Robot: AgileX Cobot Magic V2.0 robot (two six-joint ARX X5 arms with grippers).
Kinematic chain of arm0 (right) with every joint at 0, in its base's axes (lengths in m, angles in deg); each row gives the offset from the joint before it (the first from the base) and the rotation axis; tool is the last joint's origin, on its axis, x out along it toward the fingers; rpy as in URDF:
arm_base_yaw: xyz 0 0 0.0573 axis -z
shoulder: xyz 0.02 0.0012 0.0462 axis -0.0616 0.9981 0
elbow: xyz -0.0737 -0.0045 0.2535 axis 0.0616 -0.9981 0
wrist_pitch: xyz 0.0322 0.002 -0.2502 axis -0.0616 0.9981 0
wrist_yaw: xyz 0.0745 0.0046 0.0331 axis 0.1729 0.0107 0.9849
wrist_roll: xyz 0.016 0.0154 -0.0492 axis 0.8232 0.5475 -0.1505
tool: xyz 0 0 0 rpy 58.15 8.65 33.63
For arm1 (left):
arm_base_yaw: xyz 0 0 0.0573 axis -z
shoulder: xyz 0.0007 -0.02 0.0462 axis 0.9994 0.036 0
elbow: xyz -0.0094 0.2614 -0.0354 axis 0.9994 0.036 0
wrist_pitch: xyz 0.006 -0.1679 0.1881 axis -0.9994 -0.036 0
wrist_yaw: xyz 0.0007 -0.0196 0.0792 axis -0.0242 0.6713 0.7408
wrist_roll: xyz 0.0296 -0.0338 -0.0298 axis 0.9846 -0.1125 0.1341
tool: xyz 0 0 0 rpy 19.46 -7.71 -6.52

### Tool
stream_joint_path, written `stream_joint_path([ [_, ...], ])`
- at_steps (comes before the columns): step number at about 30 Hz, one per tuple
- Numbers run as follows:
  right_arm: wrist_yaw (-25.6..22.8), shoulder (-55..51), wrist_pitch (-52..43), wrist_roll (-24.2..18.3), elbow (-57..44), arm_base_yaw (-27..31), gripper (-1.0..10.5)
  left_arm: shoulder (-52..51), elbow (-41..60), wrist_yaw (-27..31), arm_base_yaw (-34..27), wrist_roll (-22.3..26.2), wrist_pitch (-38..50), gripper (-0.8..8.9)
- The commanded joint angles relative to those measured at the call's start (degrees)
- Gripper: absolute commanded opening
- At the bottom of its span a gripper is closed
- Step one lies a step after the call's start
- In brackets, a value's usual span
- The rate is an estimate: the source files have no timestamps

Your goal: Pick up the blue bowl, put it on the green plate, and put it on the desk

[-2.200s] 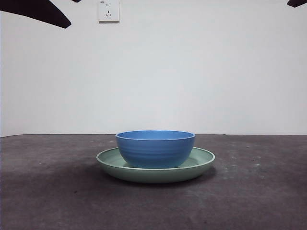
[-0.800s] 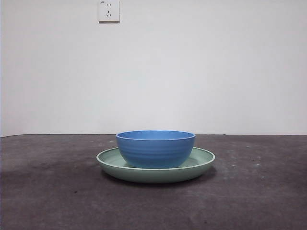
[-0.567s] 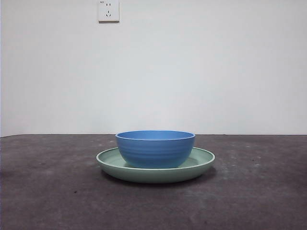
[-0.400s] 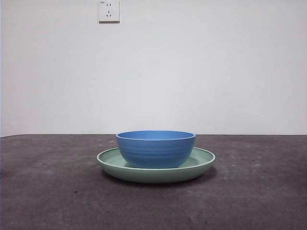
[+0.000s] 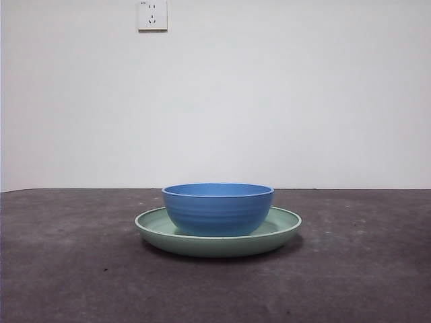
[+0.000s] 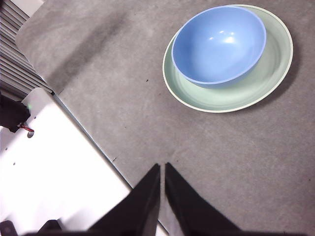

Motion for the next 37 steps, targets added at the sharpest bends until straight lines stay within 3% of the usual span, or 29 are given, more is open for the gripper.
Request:
stream_joint_path([
  [1, 0.1, 0.3, -0.6, -0.6, 1.0, -0.3, 0.1, -1.6, 2.7, 0.3, -0.2, -0.5, 0.7, 0.09],
  [22, 0.1, 0.3, -0.6, -0.6, 1.0, -0.3, 0.1, -4.2, 12.7, 0.4, -0.2, -1.9, 0.8, 0.09],
  [37, 0.1, 0.3, -0.6, -0.6, 1.0, -0.3, 0.1, -4.2, 12.8, 0.4, -0.2, -1.9, 0.9, 0.09],
])
